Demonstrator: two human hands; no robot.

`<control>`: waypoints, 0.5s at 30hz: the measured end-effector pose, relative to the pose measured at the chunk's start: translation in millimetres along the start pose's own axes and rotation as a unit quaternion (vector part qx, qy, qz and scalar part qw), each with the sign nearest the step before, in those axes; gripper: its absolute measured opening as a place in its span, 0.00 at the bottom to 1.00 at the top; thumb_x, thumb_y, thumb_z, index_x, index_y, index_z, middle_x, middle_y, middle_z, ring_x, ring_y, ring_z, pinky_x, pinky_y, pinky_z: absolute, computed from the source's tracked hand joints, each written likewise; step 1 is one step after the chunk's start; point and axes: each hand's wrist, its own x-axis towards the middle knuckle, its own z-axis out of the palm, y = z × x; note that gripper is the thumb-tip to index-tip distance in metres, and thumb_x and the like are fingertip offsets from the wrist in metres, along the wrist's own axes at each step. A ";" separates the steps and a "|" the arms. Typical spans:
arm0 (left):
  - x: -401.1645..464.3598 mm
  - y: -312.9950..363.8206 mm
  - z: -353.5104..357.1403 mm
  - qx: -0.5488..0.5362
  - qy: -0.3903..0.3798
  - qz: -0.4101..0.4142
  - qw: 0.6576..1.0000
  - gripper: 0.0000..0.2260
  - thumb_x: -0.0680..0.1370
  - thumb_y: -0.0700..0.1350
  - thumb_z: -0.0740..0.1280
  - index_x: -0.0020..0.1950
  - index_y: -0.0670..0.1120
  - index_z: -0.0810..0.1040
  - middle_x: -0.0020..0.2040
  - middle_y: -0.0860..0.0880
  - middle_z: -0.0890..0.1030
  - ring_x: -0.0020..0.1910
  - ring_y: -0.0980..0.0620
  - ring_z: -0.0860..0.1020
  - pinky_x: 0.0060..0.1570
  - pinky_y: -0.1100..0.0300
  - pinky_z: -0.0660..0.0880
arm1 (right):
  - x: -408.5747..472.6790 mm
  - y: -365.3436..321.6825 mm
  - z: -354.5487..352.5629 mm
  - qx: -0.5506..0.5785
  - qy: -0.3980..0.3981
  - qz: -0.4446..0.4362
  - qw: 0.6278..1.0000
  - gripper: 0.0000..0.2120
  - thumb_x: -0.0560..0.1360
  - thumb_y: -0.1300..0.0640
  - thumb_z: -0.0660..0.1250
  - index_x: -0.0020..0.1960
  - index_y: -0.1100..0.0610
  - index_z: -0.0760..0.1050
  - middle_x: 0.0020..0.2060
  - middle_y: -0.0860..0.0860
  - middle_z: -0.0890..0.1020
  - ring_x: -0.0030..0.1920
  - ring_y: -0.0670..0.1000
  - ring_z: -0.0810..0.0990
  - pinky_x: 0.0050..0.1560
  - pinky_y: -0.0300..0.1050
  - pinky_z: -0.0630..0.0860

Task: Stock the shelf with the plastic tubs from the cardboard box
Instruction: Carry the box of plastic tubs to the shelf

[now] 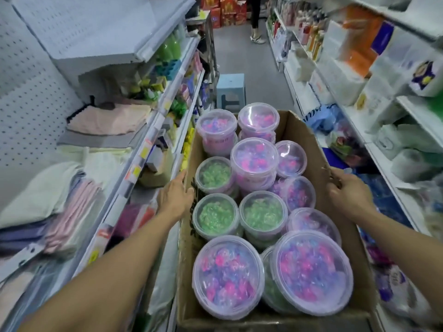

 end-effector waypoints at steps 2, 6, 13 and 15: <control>49.7 16.0 3.8 0.008 -0.003 0.007 1.000 0.26 0.77 0.49 0.65 0.75 0.52 0.63 0.62 0.44 0.80 0.60 0.40 0.76 0.57 0.50 0.73 | 48.0 -4.7 8.4 0.002 0.006 0.011 1.000 0.20 0.71 0.56 0.59 0.62 0.45 0.74 0.46 0.55 0.83 0.46 0.62 0.79 0.43 0.53 0.76; 146.2 42.1 21.2 -0.017 0.002 0.014 1.000 0.26 0.78 0.47 0.65 0.75 0.51 0.64 0.56 0.44 0.81 0.57 0.42 0.77 0.52 0.54 0.72 | 147.3 -13.0 31.9 -0.011 0.013 0.017 1.000 0.20 0.72 0.59 0.62 0.63 0.46 0.75 0.49 0.57 0.83 0.49 0.63 0.79 0.44 0.51 0.74; 327.8 82.8 64.4 -0.025 0.006 0.002 1.000 0.26 0.77 0.49 0.66 0.74 0.51 0.65 0.49 0.44 0.83 0.49 0.41 0.80 0.48 0.50 0.77 | 348.9 -25.6 69.5 -0.020 0.004 -0.007 1.000 0.18 0.72 0.56 0.59 0.59 0.46 0.76 0.45 0.58 0.82 0.44 0.62 0.78 0.41 0.50 0.73; 379.2 96.5 74.4 -0.042 0.005 -0.007 0.999 0.26 0.76 0.48 0.66 0.74 0.51 0.66 0.47 0.45 0.83 0.48 0.42 0.80 0.48 0.49 0.77 | 404.4 -37.2 74.8 -0.019 0.003 -0.027 0.999 0.22 0.71 0.55 0.57 0.62 0.45 0.75 0.45 0.58 0.83 0.43 0.62 0.79 0.40 0.49 0.72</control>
